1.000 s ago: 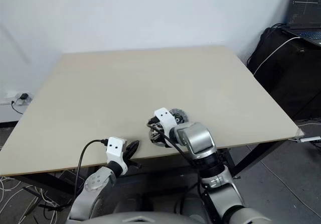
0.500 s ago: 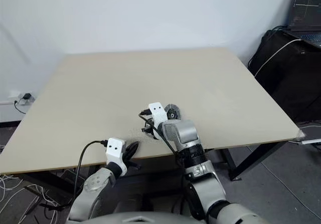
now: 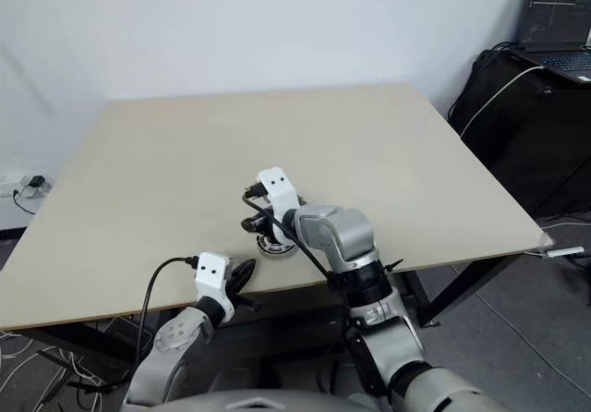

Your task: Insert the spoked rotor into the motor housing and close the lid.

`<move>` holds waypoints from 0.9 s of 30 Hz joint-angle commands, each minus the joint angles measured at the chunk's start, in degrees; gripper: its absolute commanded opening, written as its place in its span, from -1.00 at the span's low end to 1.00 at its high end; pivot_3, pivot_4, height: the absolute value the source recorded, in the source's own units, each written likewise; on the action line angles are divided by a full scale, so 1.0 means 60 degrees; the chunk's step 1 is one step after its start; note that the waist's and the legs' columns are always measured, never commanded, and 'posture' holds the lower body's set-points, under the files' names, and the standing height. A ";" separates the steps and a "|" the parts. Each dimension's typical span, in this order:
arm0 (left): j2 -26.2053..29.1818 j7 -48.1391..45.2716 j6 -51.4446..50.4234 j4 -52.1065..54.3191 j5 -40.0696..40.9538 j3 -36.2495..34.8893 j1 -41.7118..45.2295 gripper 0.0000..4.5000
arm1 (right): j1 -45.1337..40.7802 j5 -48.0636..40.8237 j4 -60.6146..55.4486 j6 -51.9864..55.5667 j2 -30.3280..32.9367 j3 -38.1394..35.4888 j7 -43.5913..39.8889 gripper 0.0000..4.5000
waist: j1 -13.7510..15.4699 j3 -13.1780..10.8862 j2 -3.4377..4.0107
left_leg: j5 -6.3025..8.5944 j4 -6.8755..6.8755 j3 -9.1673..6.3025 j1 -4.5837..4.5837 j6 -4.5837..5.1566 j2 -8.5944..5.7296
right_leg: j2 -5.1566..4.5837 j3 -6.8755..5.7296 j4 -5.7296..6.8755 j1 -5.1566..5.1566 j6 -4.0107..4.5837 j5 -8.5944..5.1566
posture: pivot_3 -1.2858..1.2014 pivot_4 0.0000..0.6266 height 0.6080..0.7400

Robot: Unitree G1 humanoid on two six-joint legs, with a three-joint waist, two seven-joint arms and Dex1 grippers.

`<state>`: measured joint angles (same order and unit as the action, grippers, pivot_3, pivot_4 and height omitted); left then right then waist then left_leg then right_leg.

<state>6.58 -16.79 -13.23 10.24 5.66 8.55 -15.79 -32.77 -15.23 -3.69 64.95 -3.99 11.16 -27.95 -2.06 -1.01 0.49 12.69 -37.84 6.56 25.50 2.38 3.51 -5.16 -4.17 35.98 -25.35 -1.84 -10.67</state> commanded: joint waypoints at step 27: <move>0.0284 0.0005 0.1058 -0.0013 -0.0529 0.0133 0.0429 -1.00 | 0.3745 0.3365 -0.1616 -0.8535 0.1905 -0.0849 0.3375 -0.39 | 0.0081 -0.0002 -0.0014 | -0.0010 -0.0003 0.0004 -0.0014 -0.0017 0.0005 | 0.0003 0.0008 0.0006 0.0007 -0.0011 -0.0001 | 0.03 -1.00 1.00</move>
<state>8.11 -16.43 -7.93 9.50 2.66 9.11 -14.18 -9.80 4.90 -11.34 13.36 7.45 7.21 -8.39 -1.57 -1.03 0.41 12.63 -37.86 6.59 25.41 2.28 3.53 -5.14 -4.12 36.02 -25.31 -1.90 -10.67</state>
